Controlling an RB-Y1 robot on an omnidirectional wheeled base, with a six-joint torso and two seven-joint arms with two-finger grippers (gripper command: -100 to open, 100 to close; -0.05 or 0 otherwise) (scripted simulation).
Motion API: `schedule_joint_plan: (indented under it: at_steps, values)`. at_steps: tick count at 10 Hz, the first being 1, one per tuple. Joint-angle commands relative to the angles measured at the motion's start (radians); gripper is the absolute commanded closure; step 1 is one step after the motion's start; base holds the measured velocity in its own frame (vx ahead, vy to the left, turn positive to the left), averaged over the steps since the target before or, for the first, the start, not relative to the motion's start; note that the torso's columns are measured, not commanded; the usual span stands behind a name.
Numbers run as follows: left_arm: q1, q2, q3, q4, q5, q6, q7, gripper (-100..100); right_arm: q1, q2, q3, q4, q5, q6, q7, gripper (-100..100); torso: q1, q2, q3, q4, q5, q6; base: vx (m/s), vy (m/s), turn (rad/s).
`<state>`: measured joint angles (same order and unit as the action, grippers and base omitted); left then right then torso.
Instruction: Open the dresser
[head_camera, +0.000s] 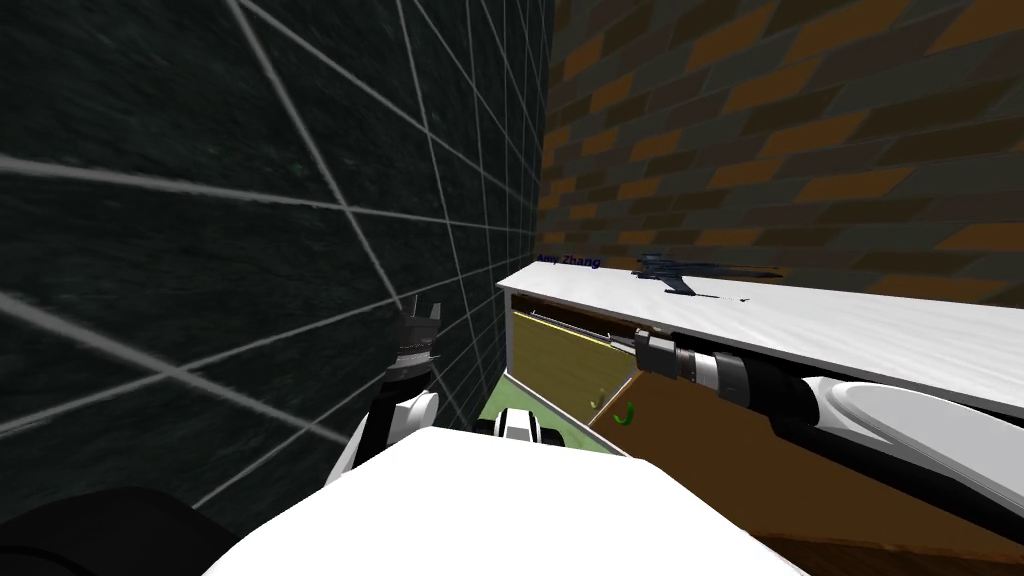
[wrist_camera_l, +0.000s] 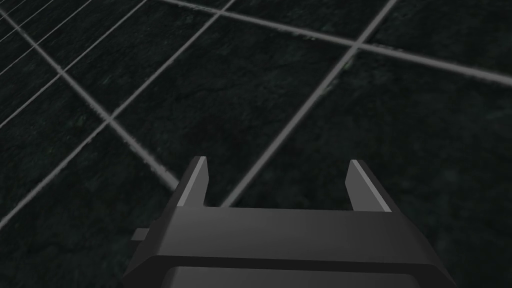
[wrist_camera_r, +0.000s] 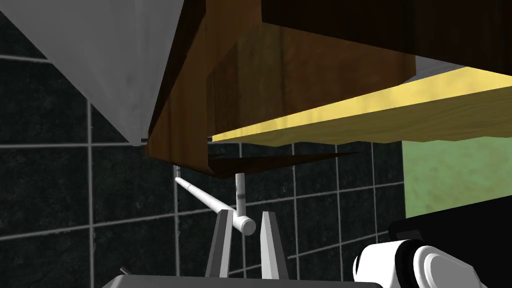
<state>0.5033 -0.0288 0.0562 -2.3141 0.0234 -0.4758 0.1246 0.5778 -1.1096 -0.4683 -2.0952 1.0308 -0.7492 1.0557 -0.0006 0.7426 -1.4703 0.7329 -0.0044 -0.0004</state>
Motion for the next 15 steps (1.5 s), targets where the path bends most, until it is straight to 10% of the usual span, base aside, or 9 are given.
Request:
schedule_joint_plan:
  at_steps: [1,2,3,9,10,15]
  values:
    - [-0.002,0.001,-0.004,0.0,-0.001,0.0,0.001,0,0.015,0.003,0.003,-0.007,0.003,-0.016,-0.001,100,0.0,-0.002,-0.001,0.0,0.0,-0.001,-0.164,0.097,-0.058]
    - [-0.002,0.001,-0.005,0.0,-0.001,0.0,0.001,0,0.004,0.0,-0.003,-0.007,0.0,-0.009,-0.002,100,-0.002,-0.005,-0.004,0.0,0.0,-0.001,-0.087,0.049,-0.013]
    - [-0.002,0.001,-0.005,0.0,-0.001,0.0,0.001,0,-0.005,-0.038,-0.034,-0.009,-0.018,-0.022,-0.042,-100,-0.004,-0.011,-0.009,0.002,0.003,0.0,-0.024,0.025,-0.083]
    - [-0.002,0.002,-0.005,0.0,-0.001,0.0,0.001,0,-0.029,-0.112,-0.097,-0.009,-0.054,-0.044,-0.114,-100,0.001,-0.003,-0.005,0.006,0.005,0.001,0.006,0.012,-0.042]
    - [-0.002,0.002,-0.006,0.0,-0.001,0.0,0.001,0,-0.03,-0.114,-0.099,-0.009,-0.055,-0.046,-0.118,0,0.001,-0.004,-0.005,0.006,0.004,0.0,0.0,0.0,0.0]
    - [-0.002,0.002,-0.006,0.0,-0.001,0.0,0.001,0,-0.03,-0.114,-0.099,-0.009,-0.055,-0.046,-0.118,0,0.001,-0.005,-0.006,0.005,0.004,0.0,0.0,0.0,0.0]
